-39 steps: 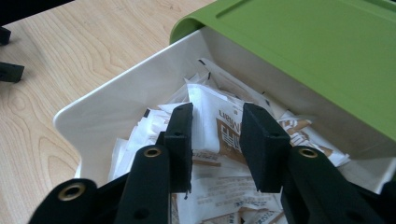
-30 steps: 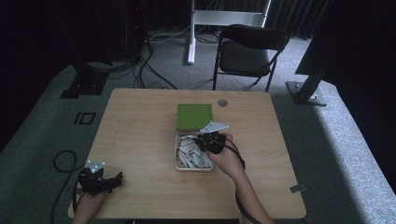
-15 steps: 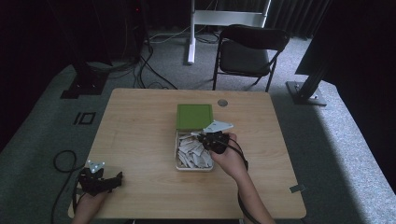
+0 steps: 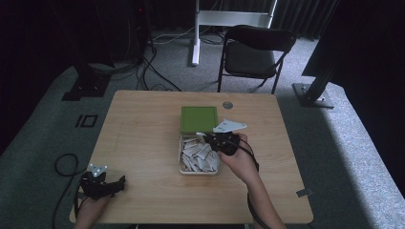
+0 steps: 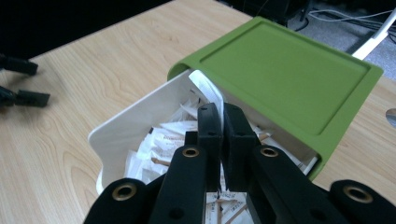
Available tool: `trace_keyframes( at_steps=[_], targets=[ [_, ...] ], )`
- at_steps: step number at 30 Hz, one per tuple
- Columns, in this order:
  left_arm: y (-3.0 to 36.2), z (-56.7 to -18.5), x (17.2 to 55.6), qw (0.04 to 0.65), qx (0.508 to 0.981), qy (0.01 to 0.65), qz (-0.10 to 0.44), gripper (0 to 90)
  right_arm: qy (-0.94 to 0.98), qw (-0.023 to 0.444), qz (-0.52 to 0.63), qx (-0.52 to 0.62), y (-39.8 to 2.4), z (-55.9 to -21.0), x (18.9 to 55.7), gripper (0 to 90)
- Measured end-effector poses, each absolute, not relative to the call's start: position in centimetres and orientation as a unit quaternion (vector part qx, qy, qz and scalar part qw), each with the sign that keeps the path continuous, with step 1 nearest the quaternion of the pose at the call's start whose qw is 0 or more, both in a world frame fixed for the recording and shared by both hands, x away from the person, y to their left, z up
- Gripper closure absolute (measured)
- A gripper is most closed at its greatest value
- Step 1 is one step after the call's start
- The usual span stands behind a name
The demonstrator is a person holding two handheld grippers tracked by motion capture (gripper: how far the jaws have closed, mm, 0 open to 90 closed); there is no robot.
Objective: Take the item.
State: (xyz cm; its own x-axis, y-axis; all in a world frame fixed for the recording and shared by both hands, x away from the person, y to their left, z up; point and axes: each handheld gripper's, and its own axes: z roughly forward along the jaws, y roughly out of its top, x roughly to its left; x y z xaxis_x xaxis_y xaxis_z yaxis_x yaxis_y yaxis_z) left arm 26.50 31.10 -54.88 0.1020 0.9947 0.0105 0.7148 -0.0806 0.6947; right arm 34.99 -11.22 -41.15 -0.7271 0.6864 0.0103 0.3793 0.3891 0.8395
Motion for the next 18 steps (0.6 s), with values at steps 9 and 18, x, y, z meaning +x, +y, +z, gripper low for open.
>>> trace_keyframes(
  at_steps=[9, 18],
  targets=[
    [31.1, -54.9, 26.5, 0.275, 0.690, 0.620, 0.255, 1.4, 0.802, 0.166, 0.467, 0.334, -12.4, -40.1, 34.9, 88.0],
    [31.1, -54.9, 26.5, 0.274, 0.690, 0.620, 0.254, 1.4, 0.793, 0.185, 0.472, 0.338, -14.1, -38.8, 34.7, 88.0]
  ],
)
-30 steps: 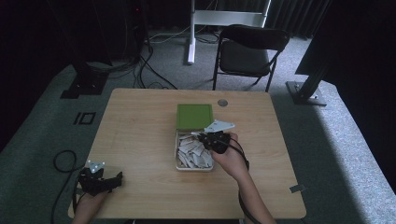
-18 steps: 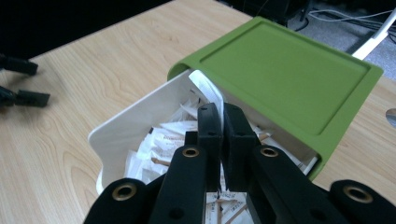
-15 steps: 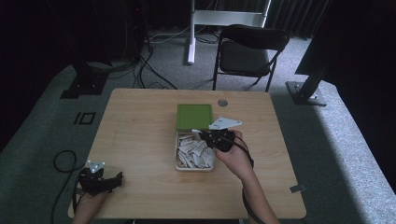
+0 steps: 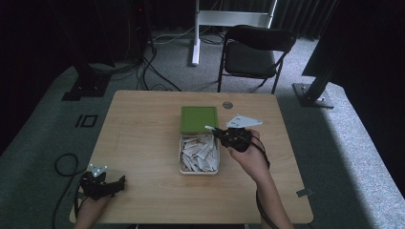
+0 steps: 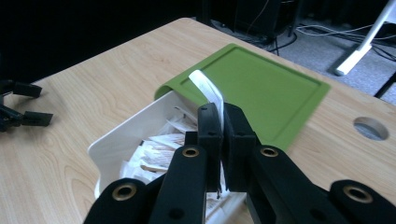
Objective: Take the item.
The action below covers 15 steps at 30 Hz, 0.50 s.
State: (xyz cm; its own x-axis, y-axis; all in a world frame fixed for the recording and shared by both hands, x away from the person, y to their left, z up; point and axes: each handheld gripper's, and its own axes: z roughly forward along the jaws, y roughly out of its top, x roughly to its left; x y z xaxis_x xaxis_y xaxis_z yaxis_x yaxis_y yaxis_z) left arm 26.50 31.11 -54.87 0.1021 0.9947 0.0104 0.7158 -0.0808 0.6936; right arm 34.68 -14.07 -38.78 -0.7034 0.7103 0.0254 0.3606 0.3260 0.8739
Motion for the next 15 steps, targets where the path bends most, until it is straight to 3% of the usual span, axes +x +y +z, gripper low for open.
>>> trace_keyframes(
  at_steps=[15],
  targets=[
    [31.1, -54.9, 26.5, 0.275, 0.690, 0.620, 0.255, 1.4, 0.771, 0.205, 0.475, 0.371, -18.1, -39.1, 35.1, 88.0]
  ],
)
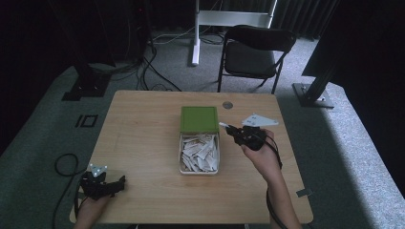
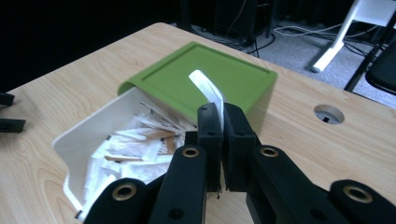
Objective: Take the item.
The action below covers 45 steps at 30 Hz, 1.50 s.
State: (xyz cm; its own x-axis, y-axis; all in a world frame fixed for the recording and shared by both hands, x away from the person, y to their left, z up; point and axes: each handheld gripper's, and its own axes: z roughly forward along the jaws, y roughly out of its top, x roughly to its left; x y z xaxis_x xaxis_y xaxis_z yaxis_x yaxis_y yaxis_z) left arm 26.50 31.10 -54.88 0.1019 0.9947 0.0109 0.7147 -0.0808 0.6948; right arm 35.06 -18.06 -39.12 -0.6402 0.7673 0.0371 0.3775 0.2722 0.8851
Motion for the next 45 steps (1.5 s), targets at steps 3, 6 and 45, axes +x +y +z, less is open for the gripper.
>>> trace_keyframes(
  at_steps=[3, 6, 45],
  targets=[
    [31.1, -54.9, 26.5, 0.275, 0.690, 0.620, 0.255, 1.4, 0.765, 0.215, 0.470, 0.383, -19.1, -39.7, 35.2, 88.0],
    [31.1, -54.9, 26.5, 0.275, 0.689, 0.620, 0.255, 1.4, 0.760, 0.221, 0.471, 0.390, -19.7, -40.0, 35.3, 88.0],
    [31.1, -54.9, 26.5, 0.275, 0.690, 0.620, 0.254, 1.4, 0.699, 0.301, 0.378, 0.527, -29.2, -49.9, 38.1, 88.0]
  ],
)
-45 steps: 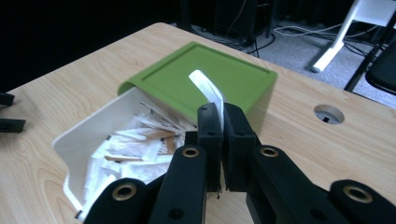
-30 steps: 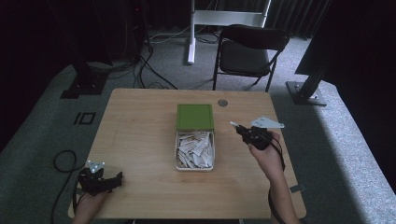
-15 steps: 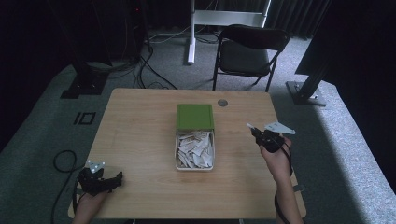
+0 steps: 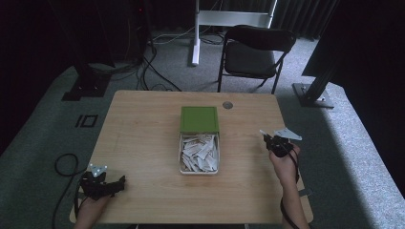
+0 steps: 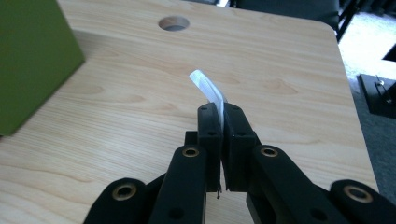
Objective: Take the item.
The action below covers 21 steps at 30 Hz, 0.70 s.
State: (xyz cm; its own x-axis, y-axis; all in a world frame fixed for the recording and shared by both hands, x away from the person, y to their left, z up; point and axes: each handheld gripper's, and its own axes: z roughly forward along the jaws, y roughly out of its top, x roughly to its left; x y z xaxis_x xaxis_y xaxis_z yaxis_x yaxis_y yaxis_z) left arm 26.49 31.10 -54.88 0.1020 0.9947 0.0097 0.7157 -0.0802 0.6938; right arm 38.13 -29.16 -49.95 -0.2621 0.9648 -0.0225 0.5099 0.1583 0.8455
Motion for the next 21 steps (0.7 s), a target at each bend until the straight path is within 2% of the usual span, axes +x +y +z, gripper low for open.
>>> trace_keyframes(
  at_steps=[11, 21],
  targets=[
    [31.1, -54.9, 26.5, 0.275, 0.690, 0.620, 0.254, 1.4, 0.696, 0.297, 0.356, 0.548, -29.5, -52.2, 39.0, 87.9],
    [31.1, -54.9, 26.5, 0.275, 0.690, 0.620, 0.254, 1.4, 0.697, 0.273, 0.366, 0.553, -28.6, -53.3, 39.2, 87.5]
  ],
)
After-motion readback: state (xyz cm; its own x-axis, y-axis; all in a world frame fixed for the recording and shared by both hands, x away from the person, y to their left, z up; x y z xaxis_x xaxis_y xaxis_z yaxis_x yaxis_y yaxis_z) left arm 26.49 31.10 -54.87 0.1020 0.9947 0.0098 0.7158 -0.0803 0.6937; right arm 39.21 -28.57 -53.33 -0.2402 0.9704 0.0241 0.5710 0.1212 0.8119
